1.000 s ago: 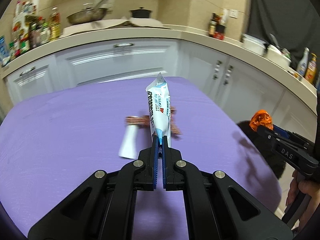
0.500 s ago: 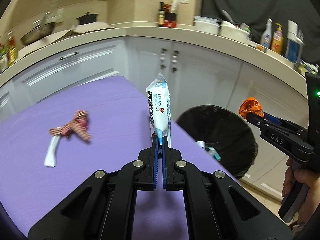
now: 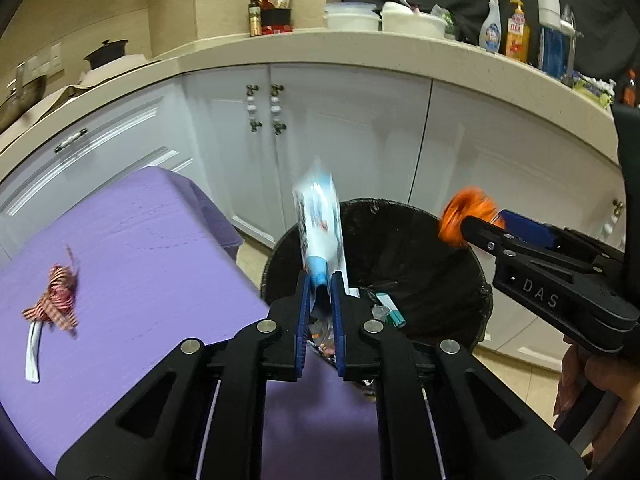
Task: Collect trash
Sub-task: 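Carry both items over the black bin and open both tools to drop them, then move both tools back over the table toward the strip and ribbon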
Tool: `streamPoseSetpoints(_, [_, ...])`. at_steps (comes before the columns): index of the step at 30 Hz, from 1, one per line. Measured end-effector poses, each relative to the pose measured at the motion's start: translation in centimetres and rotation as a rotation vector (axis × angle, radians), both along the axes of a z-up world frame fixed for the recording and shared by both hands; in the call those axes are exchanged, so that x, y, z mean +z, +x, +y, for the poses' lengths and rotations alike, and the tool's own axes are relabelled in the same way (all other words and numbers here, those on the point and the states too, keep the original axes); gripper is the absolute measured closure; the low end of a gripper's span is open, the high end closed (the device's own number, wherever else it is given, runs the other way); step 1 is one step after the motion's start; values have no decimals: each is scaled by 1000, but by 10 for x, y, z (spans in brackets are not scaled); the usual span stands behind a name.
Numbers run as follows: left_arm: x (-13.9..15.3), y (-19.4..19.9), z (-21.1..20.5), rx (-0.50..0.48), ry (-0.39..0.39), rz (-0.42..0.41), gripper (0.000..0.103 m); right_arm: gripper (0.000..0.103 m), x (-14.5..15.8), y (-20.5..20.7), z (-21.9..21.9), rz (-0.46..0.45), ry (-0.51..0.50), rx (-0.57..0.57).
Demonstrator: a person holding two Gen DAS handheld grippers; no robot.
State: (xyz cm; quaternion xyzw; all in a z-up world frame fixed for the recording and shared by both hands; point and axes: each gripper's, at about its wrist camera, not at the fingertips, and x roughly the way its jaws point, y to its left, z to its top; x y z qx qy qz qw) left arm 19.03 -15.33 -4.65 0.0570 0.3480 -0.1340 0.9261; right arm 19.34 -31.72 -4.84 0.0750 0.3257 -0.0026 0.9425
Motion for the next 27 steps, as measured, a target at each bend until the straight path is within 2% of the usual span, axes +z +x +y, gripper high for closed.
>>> streamPoseSetpoints(4, [-4, 1, 4, 17, -7, 9, 69, 45, -1, -2, -1, 0, -5, -13])
streamPoseSetpoints(5, [-4, 0, 7, 26, -8, 6, 67, 45, -2, -2, -2, 1, -5, -14])
streamPoseSetpoints(17, [4, -19, 79, 181, -13, 2, 65, 43, 2, -6, 36, -1, 19, 66])
streamPoseSetpoints(27, [0, -42, 165, 387, 14, 9, 65, 42, 4, 1, 103, -1, 11, 205])
